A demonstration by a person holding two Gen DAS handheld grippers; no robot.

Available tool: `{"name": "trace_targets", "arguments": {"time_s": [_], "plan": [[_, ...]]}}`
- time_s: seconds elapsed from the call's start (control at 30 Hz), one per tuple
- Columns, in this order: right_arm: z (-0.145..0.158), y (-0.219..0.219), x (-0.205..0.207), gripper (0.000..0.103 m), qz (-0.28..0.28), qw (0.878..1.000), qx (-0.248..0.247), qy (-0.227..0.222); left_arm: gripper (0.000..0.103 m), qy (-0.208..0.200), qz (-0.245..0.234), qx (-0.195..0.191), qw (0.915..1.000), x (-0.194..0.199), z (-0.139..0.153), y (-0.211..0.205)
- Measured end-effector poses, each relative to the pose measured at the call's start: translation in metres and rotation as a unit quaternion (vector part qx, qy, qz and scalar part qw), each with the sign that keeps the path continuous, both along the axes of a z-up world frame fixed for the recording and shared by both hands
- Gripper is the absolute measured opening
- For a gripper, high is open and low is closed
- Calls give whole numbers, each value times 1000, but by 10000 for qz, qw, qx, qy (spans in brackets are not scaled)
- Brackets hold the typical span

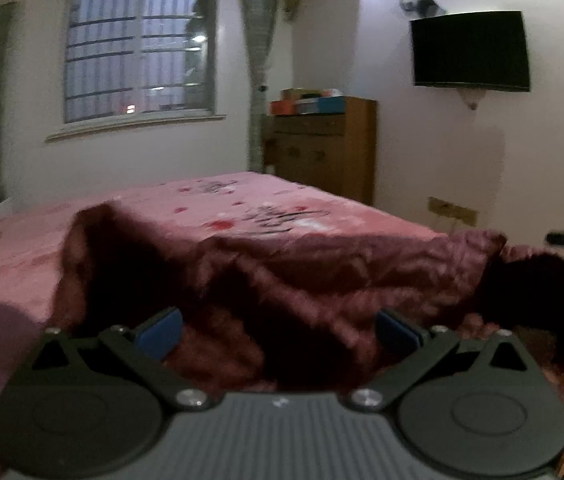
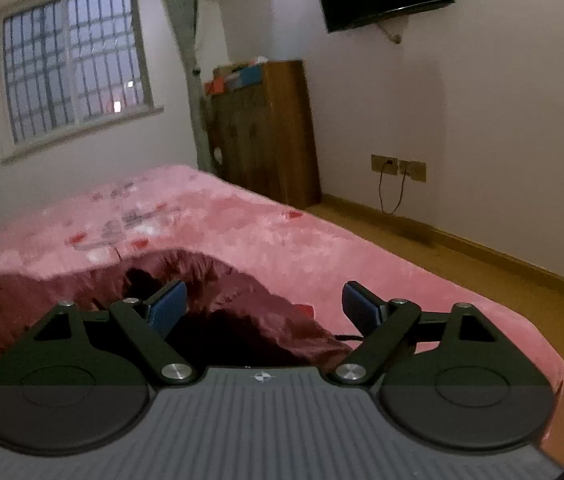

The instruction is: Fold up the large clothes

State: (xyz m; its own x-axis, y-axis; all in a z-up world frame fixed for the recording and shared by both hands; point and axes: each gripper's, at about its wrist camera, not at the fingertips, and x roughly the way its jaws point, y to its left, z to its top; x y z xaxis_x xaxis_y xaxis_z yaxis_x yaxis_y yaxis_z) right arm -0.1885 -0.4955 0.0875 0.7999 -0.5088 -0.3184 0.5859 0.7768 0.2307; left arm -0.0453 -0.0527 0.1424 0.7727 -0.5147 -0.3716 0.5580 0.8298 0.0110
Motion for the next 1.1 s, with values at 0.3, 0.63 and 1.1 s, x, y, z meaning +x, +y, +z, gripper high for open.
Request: {"name": "trace_targets", "arguments": {"time_s": [0.3, 0.63, 1.1], "plan": [[-28, 50, -13, 103, 1970, 9796, 380, 155, 102, 490, 312, -324, 9978, -4, -58, 53], [-85, 49, 29, 103, 2441, 9617, 914, 852, 102, 890, 317, -249, 9952, 24, -99, 65], [-85, 72, 55, 86, 3160, 9398, 776, 1043, 94, 985, 23, -661, 9929, 53, -110, 25]]}}
